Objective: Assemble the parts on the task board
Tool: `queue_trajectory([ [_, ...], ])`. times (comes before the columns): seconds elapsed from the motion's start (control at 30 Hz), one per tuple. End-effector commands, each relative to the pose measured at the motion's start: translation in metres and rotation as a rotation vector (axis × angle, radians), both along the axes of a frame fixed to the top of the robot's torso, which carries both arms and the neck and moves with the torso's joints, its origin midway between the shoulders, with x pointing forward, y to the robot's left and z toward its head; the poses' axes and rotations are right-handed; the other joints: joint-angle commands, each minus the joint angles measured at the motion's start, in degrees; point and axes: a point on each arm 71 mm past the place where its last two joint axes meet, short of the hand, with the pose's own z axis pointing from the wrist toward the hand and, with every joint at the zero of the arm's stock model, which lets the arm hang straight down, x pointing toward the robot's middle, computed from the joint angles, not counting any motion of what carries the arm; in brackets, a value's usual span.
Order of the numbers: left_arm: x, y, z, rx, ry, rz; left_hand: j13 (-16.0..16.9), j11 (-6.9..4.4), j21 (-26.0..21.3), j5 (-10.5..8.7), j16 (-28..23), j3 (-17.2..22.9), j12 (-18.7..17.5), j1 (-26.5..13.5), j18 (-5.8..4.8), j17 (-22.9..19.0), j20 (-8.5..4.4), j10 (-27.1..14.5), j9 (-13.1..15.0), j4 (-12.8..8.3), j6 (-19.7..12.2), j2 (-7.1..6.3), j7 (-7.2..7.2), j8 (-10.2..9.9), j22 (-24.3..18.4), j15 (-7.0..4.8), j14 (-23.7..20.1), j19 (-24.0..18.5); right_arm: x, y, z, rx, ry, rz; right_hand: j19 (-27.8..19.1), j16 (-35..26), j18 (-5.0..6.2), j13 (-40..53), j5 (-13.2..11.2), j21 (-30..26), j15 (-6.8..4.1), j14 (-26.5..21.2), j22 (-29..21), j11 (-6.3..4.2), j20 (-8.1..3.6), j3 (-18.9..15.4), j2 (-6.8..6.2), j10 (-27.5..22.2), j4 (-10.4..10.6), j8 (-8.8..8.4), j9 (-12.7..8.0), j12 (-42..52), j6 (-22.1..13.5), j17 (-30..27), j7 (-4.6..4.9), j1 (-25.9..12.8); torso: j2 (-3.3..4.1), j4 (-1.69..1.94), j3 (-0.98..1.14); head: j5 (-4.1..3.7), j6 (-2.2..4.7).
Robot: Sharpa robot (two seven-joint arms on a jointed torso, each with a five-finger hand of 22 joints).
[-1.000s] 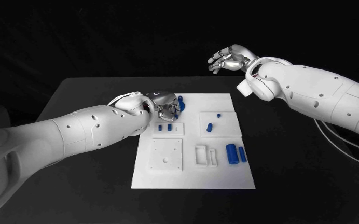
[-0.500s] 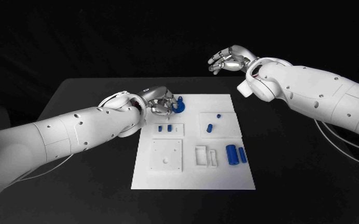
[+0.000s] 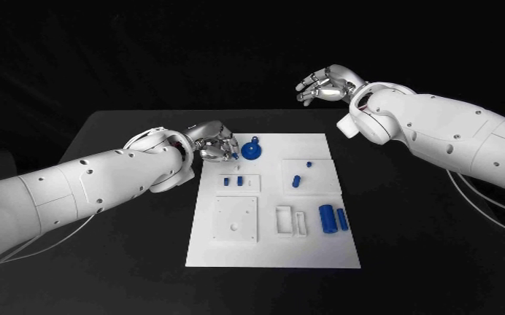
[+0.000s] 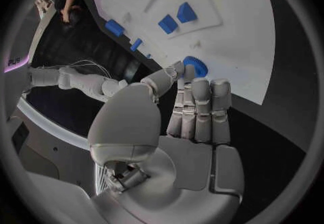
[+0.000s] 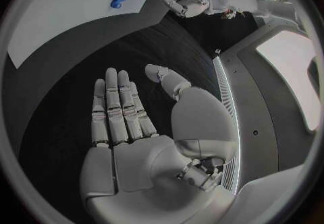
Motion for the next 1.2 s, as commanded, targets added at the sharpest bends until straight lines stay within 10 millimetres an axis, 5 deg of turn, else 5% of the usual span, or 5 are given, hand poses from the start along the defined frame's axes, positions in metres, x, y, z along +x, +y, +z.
queue_trajectory([
  [0.03, -0.002, -0.001, -0.003, 0.034, 0.035, -0.024, 0.0, -0.14, 0.38, 0.43, 0.31, 0.2, -0.29, -0.16, 4.0, -0.03, -0.96, 0.27, 0.1, -0.38, 1.04, 0.24, 0.53, 0.08, 0.89, -0.13, 0.45, 0.15, 0.0, 0.0, 0.0, 0.002, -0.003, 0.008, -0.26, -0.3, -0.71, -0.06, 0.17, -0.32, 0.12, -0.45, 0.1, 0.39, 0.2, 0.13, 0.37, 0.03, 0.19, 0.4, -0.05, -0.2, -0.29, 0.1, 0.88, -0.26, 0.08, -0.05, -0.08, 0.09, -0.05],
  [1.2, 0.001, 0.001, -0.022, 0.083, 0.06, -0.021, 0.11, -0.2, 0.42, 0.74, 0.51, 0.28, -0.63, -0.4, 3.89, -0.02, -1.02, 0.7, 0.06, -0.67, 1.25, 0.26, 0.49, 0.09, 0.93, -0.19, 0.47, 0.06, -0.001, 0.002, 0.001, 0.003, -0.003, 0.013, -0.21, -0.3, -0.68, -0.05, 0.18, -0.42, 0.12, -0.44, 0.21, 0.37, 0.22, 0.17, 0.39, 0.05, 0.19, 0.44, -0.08, -0.21, -0.28, 0.11, 0.87, -0.24, 0.07, -0.16, 0.03, -0.04, -0.3],
])
